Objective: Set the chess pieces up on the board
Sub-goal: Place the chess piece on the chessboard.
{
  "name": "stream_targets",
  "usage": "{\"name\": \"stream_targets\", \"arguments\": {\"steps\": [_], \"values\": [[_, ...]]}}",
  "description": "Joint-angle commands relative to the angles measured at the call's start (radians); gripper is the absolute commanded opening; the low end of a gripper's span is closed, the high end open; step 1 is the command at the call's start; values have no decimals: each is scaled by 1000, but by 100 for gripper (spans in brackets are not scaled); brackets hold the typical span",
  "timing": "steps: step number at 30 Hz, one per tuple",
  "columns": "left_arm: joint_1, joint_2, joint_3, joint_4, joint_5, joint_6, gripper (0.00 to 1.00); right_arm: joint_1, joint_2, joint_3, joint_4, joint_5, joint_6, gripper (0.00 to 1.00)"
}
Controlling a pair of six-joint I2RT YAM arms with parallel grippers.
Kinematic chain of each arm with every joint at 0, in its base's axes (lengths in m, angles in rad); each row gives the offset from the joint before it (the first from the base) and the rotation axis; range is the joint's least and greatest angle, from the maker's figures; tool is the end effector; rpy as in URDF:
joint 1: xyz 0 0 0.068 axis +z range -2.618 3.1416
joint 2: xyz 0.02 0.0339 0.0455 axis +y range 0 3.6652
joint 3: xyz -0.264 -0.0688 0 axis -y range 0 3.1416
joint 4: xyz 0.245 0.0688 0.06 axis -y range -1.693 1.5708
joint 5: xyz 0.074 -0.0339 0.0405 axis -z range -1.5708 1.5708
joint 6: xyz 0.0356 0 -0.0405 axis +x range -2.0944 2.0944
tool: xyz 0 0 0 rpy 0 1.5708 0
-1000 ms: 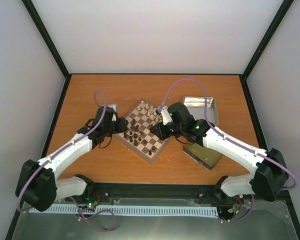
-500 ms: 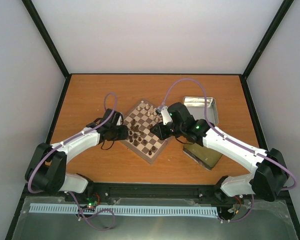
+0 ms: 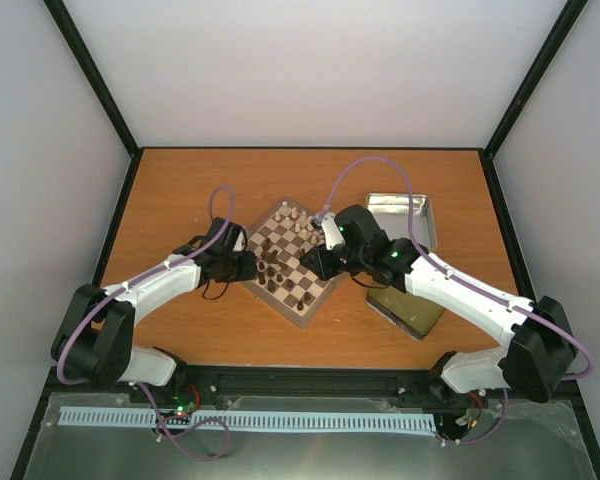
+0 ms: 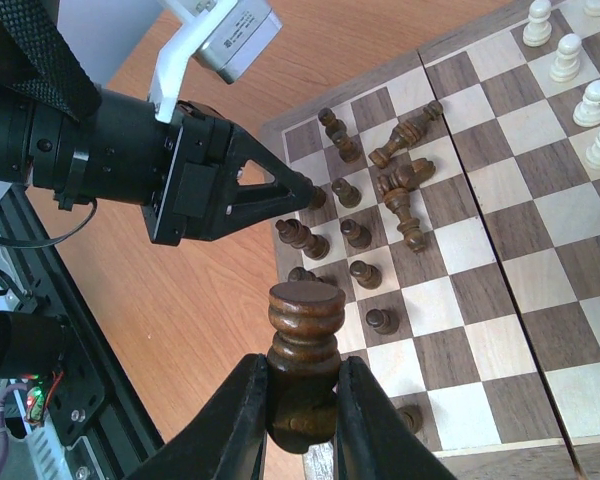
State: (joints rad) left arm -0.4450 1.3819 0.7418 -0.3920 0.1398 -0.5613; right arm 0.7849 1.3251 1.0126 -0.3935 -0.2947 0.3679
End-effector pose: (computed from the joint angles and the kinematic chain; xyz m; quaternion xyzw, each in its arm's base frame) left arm 0.2315 -0.1159 0.1808 -0.0373 0.9610 -0.1870 0.2001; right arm 0.1976 0.2120 0.2812 -0.2461 0.8659 0.3377 0.2749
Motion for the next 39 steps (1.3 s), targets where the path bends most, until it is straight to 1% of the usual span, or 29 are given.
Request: {"name": "stream_targets", "arguments": {"steps": [1,6,10,11,12,14,18,20,23,25,27,30,32,37,39], "values": [[5,-9,44,-34,-5,5,25,-9,11,23,1,-8,11,14],[5,-66,72,-84,-19,-5,32,-9,17,17,23,-33,-12,14],[5,-171,101,-135,-59,-32,36,-9,21,0,90,-88,-88,14],[5,-206,111,-136,-59,-34,38,-9,23,-6,116,-109,-112,14],[5,-245,119,-129,-43,-35,42,-8,26,-9,136,-137,-138,14],[5,-319,134,-94,31,-38,53,-7,39,-2,178,-182,-187,14],[4,-401,140,13,260,-69,72,-6,76,29,224,-260,-261,14],[5,-406,140,52,363,-91,77,-4,100,62,213,-281,-289,14],[5,-402,136,97,480,-107,80,-3,127,99,195,-297,-313,13],[5,-394,140,87,499,-96,78,-3,136,111,194,-287,-312,13],[5,-384,142,66,487,-81,73,-3,140,118,193,-282,-306,13],[5,-368,139,49,483,-68,56,-3,141,117,205,-273,-289,13],[5,-359,134,60,502,-72,48,-3,139,115,214,-269,-279,13],[5,-349,131,69,521,-75,36,-3,136,116,231,-267,-266,13],[5,-348,130,70,526,-75,34,-3,135,118,236,-263,-263,13]]}}
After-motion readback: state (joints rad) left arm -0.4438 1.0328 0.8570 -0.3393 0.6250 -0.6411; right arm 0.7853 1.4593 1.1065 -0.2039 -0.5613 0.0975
